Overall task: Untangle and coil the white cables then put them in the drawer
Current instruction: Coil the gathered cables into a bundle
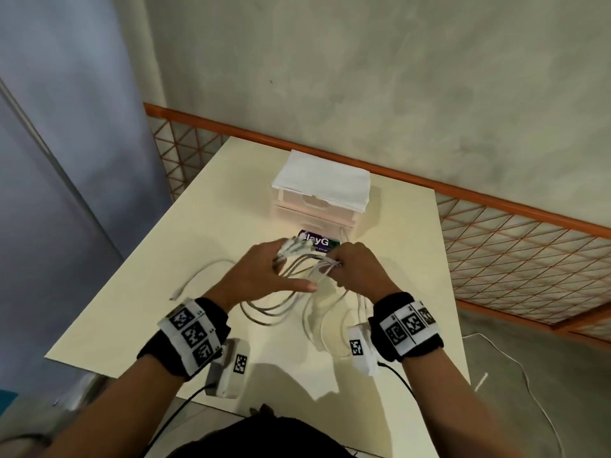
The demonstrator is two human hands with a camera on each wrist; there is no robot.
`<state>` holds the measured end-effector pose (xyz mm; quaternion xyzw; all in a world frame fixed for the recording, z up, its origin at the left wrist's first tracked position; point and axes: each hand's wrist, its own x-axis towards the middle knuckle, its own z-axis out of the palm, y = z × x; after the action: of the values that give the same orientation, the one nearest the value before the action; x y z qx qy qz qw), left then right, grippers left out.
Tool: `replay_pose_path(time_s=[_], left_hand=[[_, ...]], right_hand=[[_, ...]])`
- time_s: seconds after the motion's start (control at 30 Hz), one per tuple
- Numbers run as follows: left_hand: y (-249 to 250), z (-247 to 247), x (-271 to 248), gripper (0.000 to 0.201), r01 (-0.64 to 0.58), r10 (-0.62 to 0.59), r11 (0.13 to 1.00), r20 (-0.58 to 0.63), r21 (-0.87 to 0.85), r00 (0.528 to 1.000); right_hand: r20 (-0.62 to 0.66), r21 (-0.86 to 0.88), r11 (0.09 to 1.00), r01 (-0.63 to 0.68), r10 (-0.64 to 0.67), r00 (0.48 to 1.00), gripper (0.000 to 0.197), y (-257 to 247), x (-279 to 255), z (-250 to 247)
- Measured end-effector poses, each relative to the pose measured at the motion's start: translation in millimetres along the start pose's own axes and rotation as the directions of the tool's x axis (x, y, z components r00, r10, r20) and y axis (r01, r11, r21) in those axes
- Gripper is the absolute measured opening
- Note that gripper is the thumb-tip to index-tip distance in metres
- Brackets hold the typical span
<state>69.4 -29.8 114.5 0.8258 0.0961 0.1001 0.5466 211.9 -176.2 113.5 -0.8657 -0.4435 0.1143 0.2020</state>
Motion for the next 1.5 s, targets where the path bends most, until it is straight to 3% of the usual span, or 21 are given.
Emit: replay_pose_path(time_s=[0.13, 0.3, 0.4, 0.5, 0.57, 0.6, 0.67, 0.7, 0.77, 0.87, 1.0, 1.1, 1.17, 1.23, 1.33, 1.5], left_hand=[[-5.3, 17.1, 6.5, 0.018, 0.020, -0.021, 0.993, 0.004, 0.119, 1.000], [-11.2, 16.7, 11.9, 0.025, 0.029, -0.031, 0.978, 0.008, 0.207, 0.999], [-7.5, 8.5, 13.1, 0.007, -0.003, 0.009, 0.993, -0.050, 0.117, 0.999], [1.2, -7.7, 15.3, 0.028, -0.038, 0.047, 0.997, -0.146, 0.065, 0.988], [6.2, -12.9, 16.1, 0.027, -0.066, 0.071, 0.997, -0.180, 0.037, 0.981], [8.0, -13.6, 15.9, 0.022, -0.072, 0.076, 0.997, -0.204, 0.029, 0.976], [10.7, -13.9, 16.2, 0.005, -0.069, 0.070, 0.998, -0.250, 0.014, 0.966], [11.3, -14.9, 16.2, 0.007, -0.077, 0.079, 0.997, -0.271, 0.017, 0.959], [11.3, -19.9, 17.2, 0.019, -0.085, 0.094, 0.995, -0.304, 0.042, 0.948], [11.5, -30.0, 18.1, 0.015, -0.082, 0.101, 0.994, -0.336, 0.072, 0.936], [10.0, -43.5, 20.2, 0.010, -0.058, 0.093, 0.994, -0.420, 0.097, 0.903], [8.0, -51.9, 21.6, 0.020, -0.030, 0.091, 0.990, -0.455, 0.140, 0.886], [7.8, -52.8, 22.2, 0.018, -0.023, 0.093, 0.987, -0.460, 0.156, 0.883], [8.5, -50.2, 23.0, 0.015, -0.032, 0.104, 0.987, -0.466, 0.160, 0.878], [10.5, -47.4, 24.4, 0.020, -0.053, 0.124, 0.986, -0.479, 0.159, 0.869], [11.2, -57.8, 25.1, 0.024, -0.056, 0.136, 0.985, -0.533, 0.163, 0.835]], right_hand=[[-0.026, -0.059, 0.994, 0.093, -0.094, 0.995, 0.034, -14.9, 1.1, -3.8], [0.070, 0.160, 0.986, -0.038, 0.027, 0.997, 0.025, -10.7, -8.0, -2.8], [-0.005, 0.187, 0.979, -0.078, 0.080, 0.997, 0.024, 2.7, -7.9, 4.1], [-0.005, 0.243, 0.962, -0.121, 0.126, 0.992, 0.015, 16.5, -7.9, 7.1], [0.038, 0.310, 0.942, -0.131, 0.125, 0.991, 0.011, 20.5, -7.2, 8.6], [0.050, 0.345, 0.929, -0.132, 0.122, 0.991, 0.020, 21.7, -6.0, 9.4], [0.067, 0.472, 0.872, -0.131, 0.112, 0.991, 0.050, 22.4, -4.7, 7.8], [0.061, 0.574, 0.810, -0.121, 0.106, 0.993, 0.054, 22.7, -3.8, 6.1], [0.028, 0.724, 0.685, -0.079, 0.086, 0.996, 0.045, 21.3, -4.5, 1.0], [-0.075, 0.747, 0.665, -0.010, 0.099, 0.992, 0.028, 29.7, -3.6, -4.4], [-0.184, 0.830, 0.555, 0.056, 0.176, 0.967, 0.024, 44.4, -4.3, -13.2], [-0.289, 0.754, 0.654, 0.059, 0.250, 0.924, 0.032, 57.6, -1.9, -13.7], [-0.387, 0.615, 0.785, 0.071, 0.222, 0.895, 0.047, 59.6, -0.5, -10.6], [-0.517, 0.468, 0.878, 0.095, 0.186, 0.835, 0.050, 55.4, -0.5, -8.6], [-0.650, 0.396, 0.910, 0.123, 0.184, 0.737, 0.049, 46.6, 0.2, -7.4], [-0.686, 0.294, 0.946, 0.136, 0.110, 0.720, 0.051, 42.0, -0.6, -7.4]])
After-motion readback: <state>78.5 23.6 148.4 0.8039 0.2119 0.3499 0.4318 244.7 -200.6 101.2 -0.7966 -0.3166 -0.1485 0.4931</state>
